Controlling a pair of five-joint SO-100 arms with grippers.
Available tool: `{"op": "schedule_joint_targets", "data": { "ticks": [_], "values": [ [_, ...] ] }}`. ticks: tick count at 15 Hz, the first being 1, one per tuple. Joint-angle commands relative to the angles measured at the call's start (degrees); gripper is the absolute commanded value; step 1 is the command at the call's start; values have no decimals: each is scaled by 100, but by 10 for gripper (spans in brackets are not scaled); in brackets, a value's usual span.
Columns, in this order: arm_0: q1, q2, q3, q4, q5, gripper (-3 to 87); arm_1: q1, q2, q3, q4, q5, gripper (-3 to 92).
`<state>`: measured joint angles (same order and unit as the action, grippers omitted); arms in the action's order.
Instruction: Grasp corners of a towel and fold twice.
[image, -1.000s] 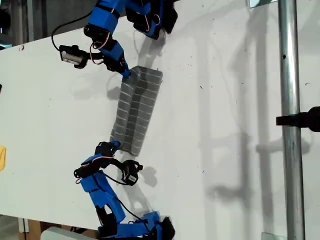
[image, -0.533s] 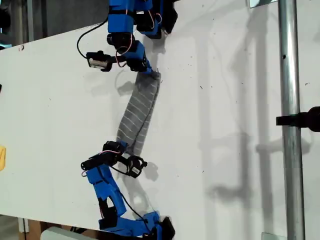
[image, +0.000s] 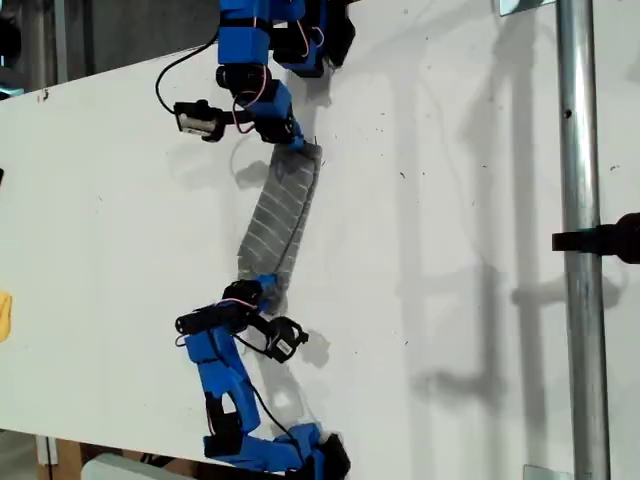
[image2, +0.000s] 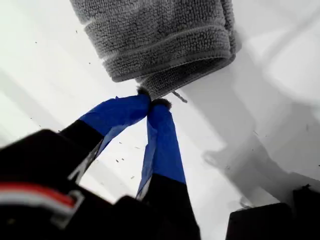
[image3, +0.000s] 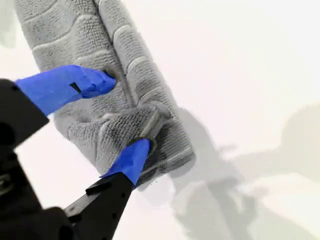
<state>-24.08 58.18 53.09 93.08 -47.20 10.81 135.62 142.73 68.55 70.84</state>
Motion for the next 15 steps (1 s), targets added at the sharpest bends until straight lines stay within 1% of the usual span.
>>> {"op": "schedule_joint_targets", "data": {
  "ticks": [1, 2, 4, 5, 6, 7, 8, 10, 11, 12, 13, 14, 15],
  "values": [
    [44, 1274, 378, 343, 35, 246, 44, 290, -18, 79, 53, -3],
    [-44, 1819, 765, 352, 18, 247, 44, 431, -18, 132, 62, 14],
    [-316, 2944, 1503, 352, -97, 222, -79, 870, 35, 404, 290, 160],
    [-299, 3542, 1854, 352, -149, 206, -255, 1204, 88, 606, 527, 203],
    [-79, 4052, 2224, 343, -290, 186, -527, 1582, 167, 765, 870, 228],
    [237, 4544, 2742, 308, -633, 79, -896, 1916, 246, 1011, 1336, 244],
    [633, 5062, 3428, 272, -1213, -1, -1354, 2276, 255, 1318, 1898, 258],
    [1767, 6513, 5291, -220, -2549, -21, -2355, 2971, 343, 1881, 3155, 275],
    [2426, 7304, 6249, -404, -3234, -28, -2689, 2979, 334, 1925, 3595, 281],
    [3059, 8112, 7260, -571, -4192, -28, -2874, 2813, 299, 1942, 3885, 301],
    [3639, 8903, 8156, -905, -4790, -29, -2944, 2777, 325, 1872, 3911, 319],
    [3999, 9642, 8780, -1090, -5300, -29, -2900, 2786, 325, 1846, 3850, 319],
    [4157, 10406, 9457, -1397, -5581, -29, -2654, 2786, 378, 1740, 3674, 321]
  ]
}}
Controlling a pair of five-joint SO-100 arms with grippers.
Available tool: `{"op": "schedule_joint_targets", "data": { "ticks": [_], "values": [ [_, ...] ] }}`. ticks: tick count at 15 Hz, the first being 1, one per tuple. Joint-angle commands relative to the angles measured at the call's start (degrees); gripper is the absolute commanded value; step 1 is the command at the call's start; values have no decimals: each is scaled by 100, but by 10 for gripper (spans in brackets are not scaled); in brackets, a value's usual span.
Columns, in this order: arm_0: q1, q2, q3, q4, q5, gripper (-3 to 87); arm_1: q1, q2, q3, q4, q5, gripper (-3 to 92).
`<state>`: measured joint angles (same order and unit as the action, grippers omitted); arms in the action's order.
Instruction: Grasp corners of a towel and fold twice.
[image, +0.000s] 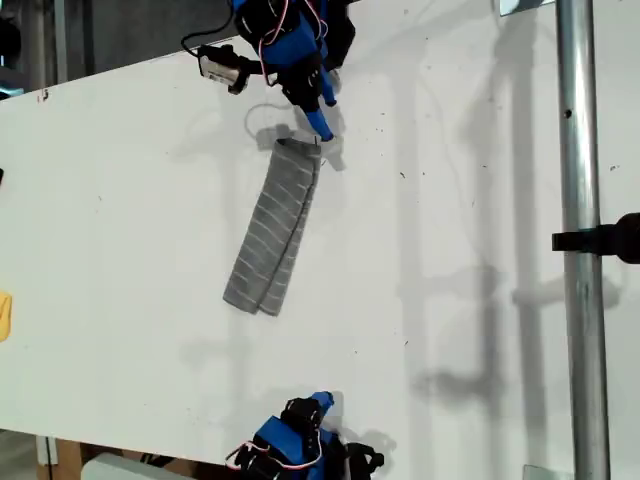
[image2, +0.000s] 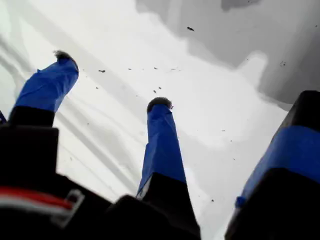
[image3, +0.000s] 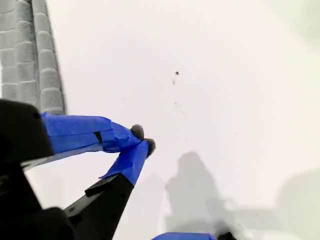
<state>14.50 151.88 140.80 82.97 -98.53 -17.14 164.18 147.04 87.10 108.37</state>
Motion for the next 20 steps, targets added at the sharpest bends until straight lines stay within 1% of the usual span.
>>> {"op": "schedule_joint_targets", "data": {
  "ticks": [1, 2, 3, 4, 5, 6, 7, 9, 10, 13, 15, 16, 17, 18, 20],
  "values": [
    [396, 1705, 1327, -870, -404, -29, 457, -141, -35, -158, -149, 334],
    [439, 2127, 1802, -1178, -404, -29, 729, -255, -35, -193, -237, 341],
    [475, 2215, 1986, -1266, -378, -29, 1046, -483, -18, -308, -404, 363],
    [510, 2224, 2074, -1274, -299, -29, 1345, -905, -62, -624, -782, 503],
    [554, 2294, 2180, -1283, -246, -29, 1608, -1556, -167, -984, -1072, 378],
    [606, 2531, 2347, -1274, -343, -29, 1811, -2505, -457, -1266, -1292, 376],
    [668, 2953, 2602, -1248, -439, -29, 1960, -3524, -861, -1354, -1336, 383],
    [826, 3999, 2988, -870, -694, -29, 2171, -4781, -1336, -1371, -1292, 400],
    [888, 4377, 3076, -642, -756, -29, 2285, -4966, -1433, -1204, -1178, 411],
    [879, 4465, 3067, -598, -536, -29, 2593, -4421, -1239, -1116, -1063, 411],
    [888, 4465, 3085, -615, -536, -29, 2637, -3349, -984, -817, -1037, 365],
    [896, 4474, 3094, -615, -536, -29, 2566, -2795, -932, -501, -984, 317],
    [888, 4482, 3103, -615, -536, -29, 2408, -2347, -914, -202, -835, 250],
    [861, 4500, 3129, -615, -519, -29, 2276, -2039, -888, -79, -738, 212],
    [844, 4553, 3164, -615, -510, -29, 2250, -1986, -940, -246, -861, 101]
  ]
}}
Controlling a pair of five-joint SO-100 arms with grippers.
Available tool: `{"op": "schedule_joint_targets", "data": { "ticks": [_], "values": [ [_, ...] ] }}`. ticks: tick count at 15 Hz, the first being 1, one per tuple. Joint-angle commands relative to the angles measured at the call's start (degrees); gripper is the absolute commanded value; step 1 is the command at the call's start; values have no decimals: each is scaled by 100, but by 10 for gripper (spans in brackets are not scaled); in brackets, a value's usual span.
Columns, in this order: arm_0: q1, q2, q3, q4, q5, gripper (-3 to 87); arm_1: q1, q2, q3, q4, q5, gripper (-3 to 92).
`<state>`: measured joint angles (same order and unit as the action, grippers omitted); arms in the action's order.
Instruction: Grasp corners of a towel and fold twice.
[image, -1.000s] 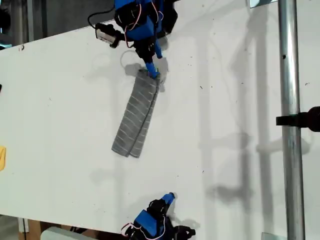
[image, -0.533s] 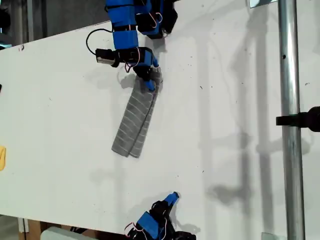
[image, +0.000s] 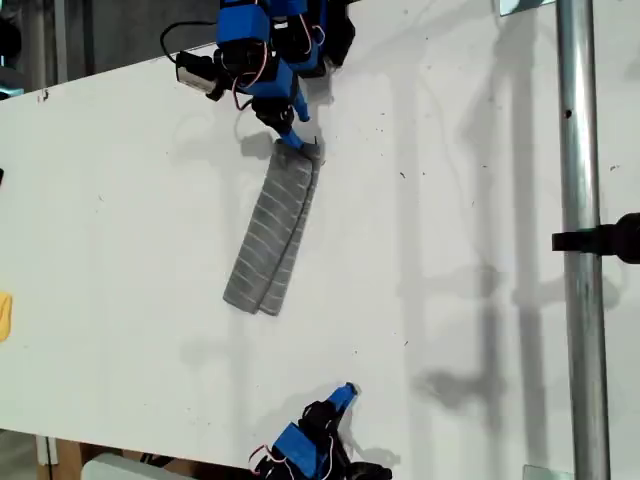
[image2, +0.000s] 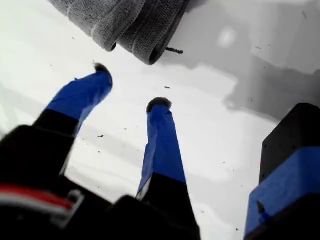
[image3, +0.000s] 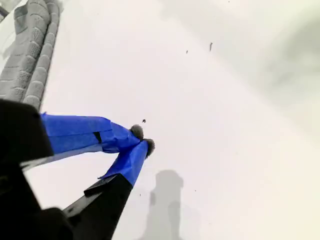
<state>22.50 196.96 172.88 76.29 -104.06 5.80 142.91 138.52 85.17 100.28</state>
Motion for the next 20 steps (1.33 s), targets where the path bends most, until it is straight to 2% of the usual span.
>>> {"op": "schedule_joint_targets", "data": {
  "ticks": [1, 2, 3, 6, 9, 10, 16, 18, 20],
  "values": [
    [53, 62, -35, 53, 18, -29, 123, 176, 97, -325, -466, 211],
    [79, 62, -26, 53, -9, -29, 193, 202, 290, -492, -598, 336],
    [88, 79, 0, 53, -9, -29, 255, 202, 527, -659, -633, 387],
    [26, 149, 26, 105, 53, -29, 483, -193, 905, -1204, -606, 419],
    [0, 149, 44, 105, 97, -29, 1028, -2048, 369, -1828, -1028, 438],
    [35, 149, 44, 105, 79, -29, 1072, -2584, 264, -2206, -1037, 432],
    [62, 158, 79, 88, 88, -29, 1169, -4430, -1046, -2162, -1134, 384],
    [105, 158, 79, 88, 97, -29, 1099, -5309, -1942, -2118, -1239, 351],
    [149, 158, 79, 88, 79, -29, 1195, -5854, -2584, -1934, -1397, 276]
  ]
}}
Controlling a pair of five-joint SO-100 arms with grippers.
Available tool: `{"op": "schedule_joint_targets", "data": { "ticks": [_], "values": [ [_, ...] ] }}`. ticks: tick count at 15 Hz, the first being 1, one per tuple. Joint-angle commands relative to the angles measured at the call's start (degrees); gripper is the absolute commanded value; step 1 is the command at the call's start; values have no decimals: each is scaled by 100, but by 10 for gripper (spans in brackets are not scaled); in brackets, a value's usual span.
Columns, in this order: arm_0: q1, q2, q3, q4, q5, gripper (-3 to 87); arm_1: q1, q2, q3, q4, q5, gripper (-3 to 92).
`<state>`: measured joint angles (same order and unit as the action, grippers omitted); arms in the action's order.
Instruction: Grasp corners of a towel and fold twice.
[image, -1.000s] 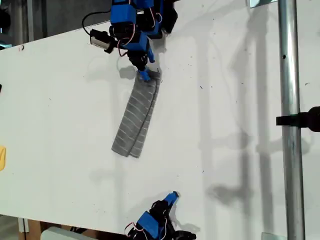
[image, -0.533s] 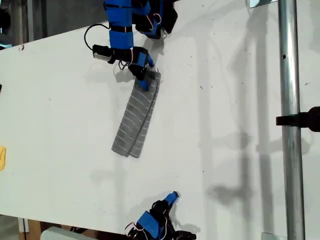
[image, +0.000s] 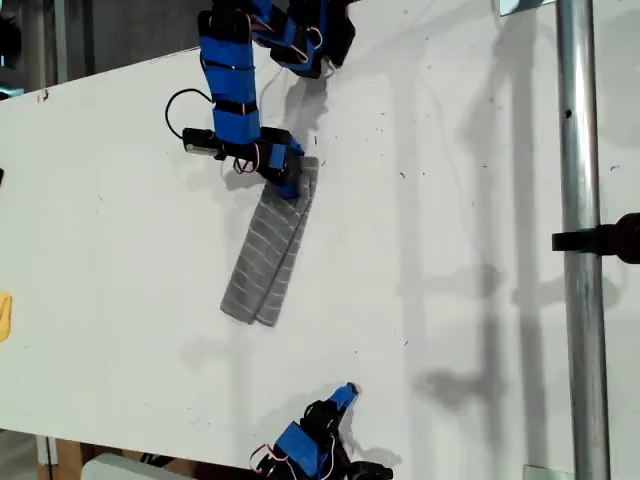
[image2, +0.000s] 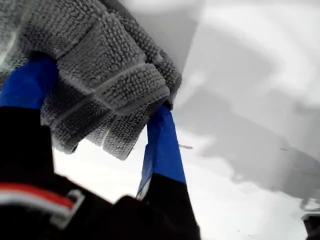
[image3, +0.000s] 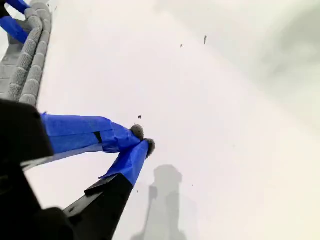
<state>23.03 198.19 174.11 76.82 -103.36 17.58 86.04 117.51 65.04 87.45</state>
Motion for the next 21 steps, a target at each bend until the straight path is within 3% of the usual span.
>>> {"op": "schedule_joint_targets", "data": {
  "ticks": [1, 2, 5, 9, 11, 12, 13, 15, 17, 18, 19, 20, 21],
  "values": [
    [105, 35, -44, 35, 9, -29, 79, -176, -510, -18, -158, 147],
    [105, 35, -53, 44, 26, -29, 105, -158, -519, -79, -202, 28],
    [105, 35, -123, 114, 88, -29, 18, -44, -519, 299, 26, -2],
    [35, 44, -132, 114, 185, -29, -1239, 1802, -193, 2654, 958, -2],
    [18, 44, -114, 114, 211, -29, -1942, 2892, -967, 4201, 1591, -3],
    [18, 44, -97, 88, 211, -29, -1942, 2760, -1758, 4597, 1512, -3],
    [0, 44, -62, 26, 220, -29, -1608, 2294, -2382, 4254, 914, -3],
    [-53, 53, -26, -88, 272, -29, -879, 1169, -2979, 2408, -343, -3],
    [-114, 53, 88, -211, 334, -29, -290, 404, -3138, 940, -932, -3],
    [-193, 53, 141, -255, 378, -28, -26, 158, -3103, 369, -1283, 72],
    [-272, 53, 176, -299, 466, -28, 185, -35, -3155, 0, -1529, 413],
    [-396, 53, 229, -325, 519, -28, 387, -26, -3182, -387, -1784, 458],
    [-483, 53, 272, -378, 571, -28, 483, 141, -3226, -510, -1890, 370]
  ]
}}
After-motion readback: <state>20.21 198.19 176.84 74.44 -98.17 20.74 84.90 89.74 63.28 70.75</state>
